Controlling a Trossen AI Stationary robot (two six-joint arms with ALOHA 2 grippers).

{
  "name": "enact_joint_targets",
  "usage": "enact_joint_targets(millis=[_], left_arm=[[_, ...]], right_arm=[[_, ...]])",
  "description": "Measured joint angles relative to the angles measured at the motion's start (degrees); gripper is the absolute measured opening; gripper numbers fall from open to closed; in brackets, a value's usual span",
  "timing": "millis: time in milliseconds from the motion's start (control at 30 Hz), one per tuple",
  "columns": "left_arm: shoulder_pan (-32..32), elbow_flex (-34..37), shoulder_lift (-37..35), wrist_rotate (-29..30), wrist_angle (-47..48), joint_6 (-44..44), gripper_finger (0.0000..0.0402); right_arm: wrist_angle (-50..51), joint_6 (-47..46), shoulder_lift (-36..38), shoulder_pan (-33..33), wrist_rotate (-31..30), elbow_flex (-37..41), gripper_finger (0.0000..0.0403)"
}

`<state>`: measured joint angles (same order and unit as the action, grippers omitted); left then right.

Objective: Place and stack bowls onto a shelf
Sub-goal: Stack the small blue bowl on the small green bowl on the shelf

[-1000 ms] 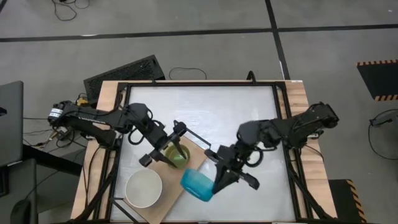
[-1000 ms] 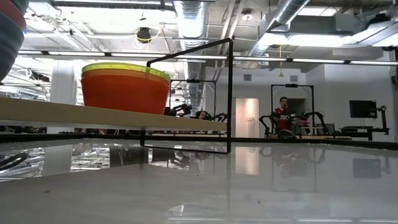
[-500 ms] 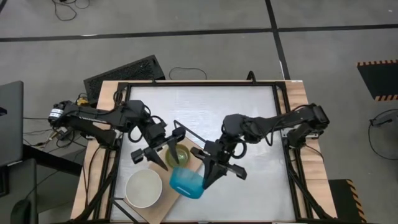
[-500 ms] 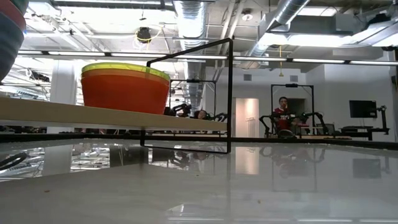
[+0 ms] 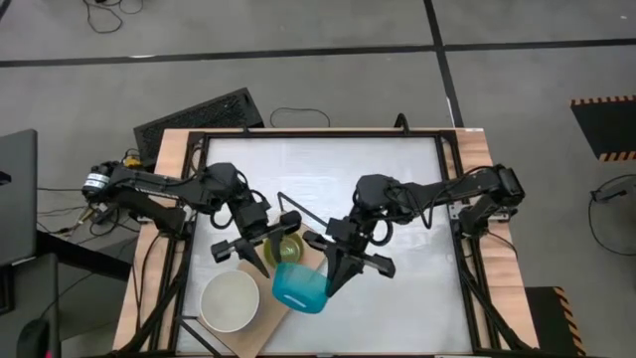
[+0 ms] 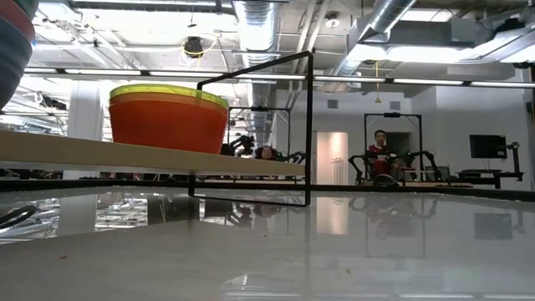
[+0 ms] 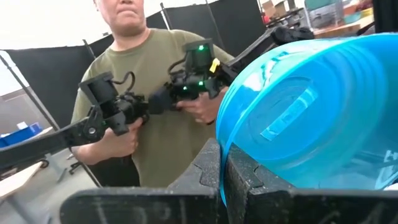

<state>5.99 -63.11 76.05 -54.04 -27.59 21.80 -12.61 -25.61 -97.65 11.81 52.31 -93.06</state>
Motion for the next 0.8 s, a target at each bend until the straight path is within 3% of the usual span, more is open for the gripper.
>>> enact_joint_targets(millis=[167,233,533,800], left_arm=[[0.7,0.0,0.0,-0.2,-1.8,-3.8,0.0028],[0.7,0.0,0.0,-0.4,-2.0,-3.9,0.0009],[0.8,0.0,0.0,0.5,-1.9,-3.1,0.0001],[0.3,0.0,0.0,-0.5,-1.5,-1.5,0.0000]], right_arm=[[0.0,0.0,0.0,-0.1,0.3,0.0,0.0023],[0.0,0.2,0.0,-0.3,0.3,0.0,0.0025],[-0.1,-1.1,0.1,-1.3,1.0,0.0,0.0041],[-0.3,-7.6,0.1,-1.5,-0.1,0.0,0.0096]])
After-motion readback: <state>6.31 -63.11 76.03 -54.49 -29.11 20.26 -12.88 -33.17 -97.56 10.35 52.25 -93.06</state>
